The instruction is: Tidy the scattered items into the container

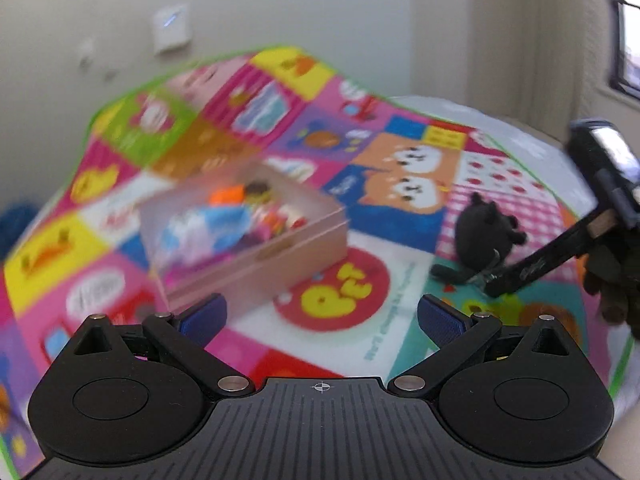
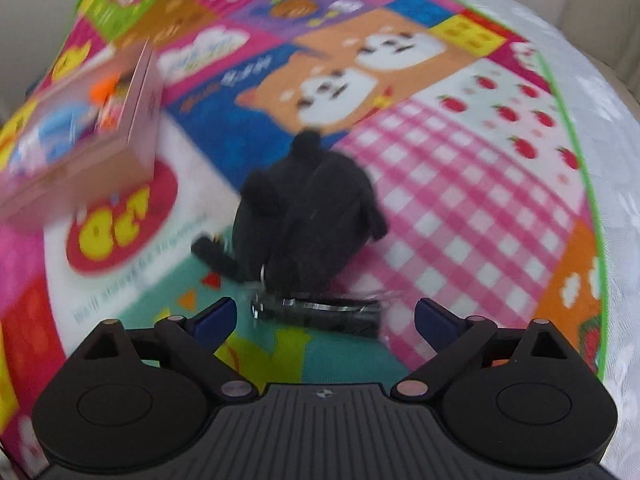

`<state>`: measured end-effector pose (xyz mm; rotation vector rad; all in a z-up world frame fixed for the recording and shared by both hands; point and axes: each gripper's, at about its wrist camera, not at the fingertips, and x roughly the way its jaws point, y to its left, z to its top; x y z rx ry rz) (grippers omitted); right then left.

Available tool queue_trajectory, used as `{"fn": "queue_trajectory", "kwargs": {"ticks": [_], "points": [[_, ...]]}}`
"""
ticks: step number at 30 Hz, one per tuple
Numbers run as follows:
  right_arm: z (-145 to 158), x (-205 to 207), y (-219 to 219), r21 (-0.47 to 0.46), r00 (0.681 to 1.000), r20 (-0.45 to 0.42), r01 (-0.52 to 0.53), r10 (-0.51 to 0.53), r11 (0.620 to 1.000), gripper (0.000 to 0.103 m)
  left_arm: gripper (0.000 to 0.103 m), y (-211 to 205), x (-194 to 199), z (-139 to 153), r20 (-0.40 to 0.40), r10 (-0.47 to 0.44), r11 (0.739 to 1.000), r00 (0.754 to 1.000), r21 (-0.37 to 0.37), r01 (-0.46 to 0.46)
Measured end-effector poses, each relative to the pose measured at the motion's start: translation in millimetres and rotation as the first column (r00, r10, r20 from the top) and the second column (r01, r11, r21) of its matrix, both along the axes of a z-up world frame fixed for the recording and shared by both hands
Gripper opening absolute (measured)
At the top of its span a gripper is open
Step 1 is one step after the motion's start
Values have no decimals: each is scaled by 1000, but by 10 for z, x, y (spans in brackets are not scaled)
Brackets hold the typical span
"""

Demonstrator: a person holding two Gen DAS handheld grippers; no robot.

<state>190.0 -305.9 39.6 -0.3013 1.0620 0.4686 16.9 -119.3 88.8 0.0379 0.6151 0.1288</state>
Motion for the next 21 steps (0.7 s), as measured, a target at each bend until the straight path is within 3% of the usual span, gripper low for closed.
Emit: {"fn": "queue_trajectory", "kwargs": {"ticks": [1, 2, 4, 7, 10, 12, 14, 16, 18, 21], "points": [[-40, -47, 55, -37, 999, 1, -44, 44, 998, 77, 103, -11, -2, 17, -9, -24, 1000, 1000, 5, 24], [-50, -114, 106, -65, 996, 7, -86, 87, 994, 72, 103, 2, 3, 10, -27, -39, 999, 999, -9, 39], [10, -245, 203, -63, 989, 9, -147, 148, 987, 35, 103, 4, 31, -20, -73, -57, 997, 996, -58, 52], [88, -369, 448, 19, 971, -35, -235, 236, 972, 30, 103, -31, 105, -210, -159, -92, 995, 983, -51, 85], [115, -492, 783, 66, 943, -48, -325, 328, 943, 30, 103, -50, 135, -403, -226, -75, 997, 971, 7, 78], [194, -534, 914, 116, 931, -35, -357, 363, 927, 30, 103, -16, 150, -447, -246, -57, 998, 968, 3, 60], [356, -529, 912, 173, 934, 11, -354, 358, 919, 43, 103, 29, 153, -450, -248, -43, 999, 968, -25, 38], [556, -459, 766, 231, 954, 67, -300, 292, 926, 83, 103, 66, 155, -442, -246, -31, 998, 969, -60, 17], [720, -368, 551, 248, 973, 159, -205, 169, 947, 97, 103, 115, 185, -454, -251, -18, 994, 968, -105, -9], [705, -215, 256, 229, 971, 238, -34, -22, 973, 100, 103, 214, 248, -515, -281, 18, 978, 960, -196, -76]]}}
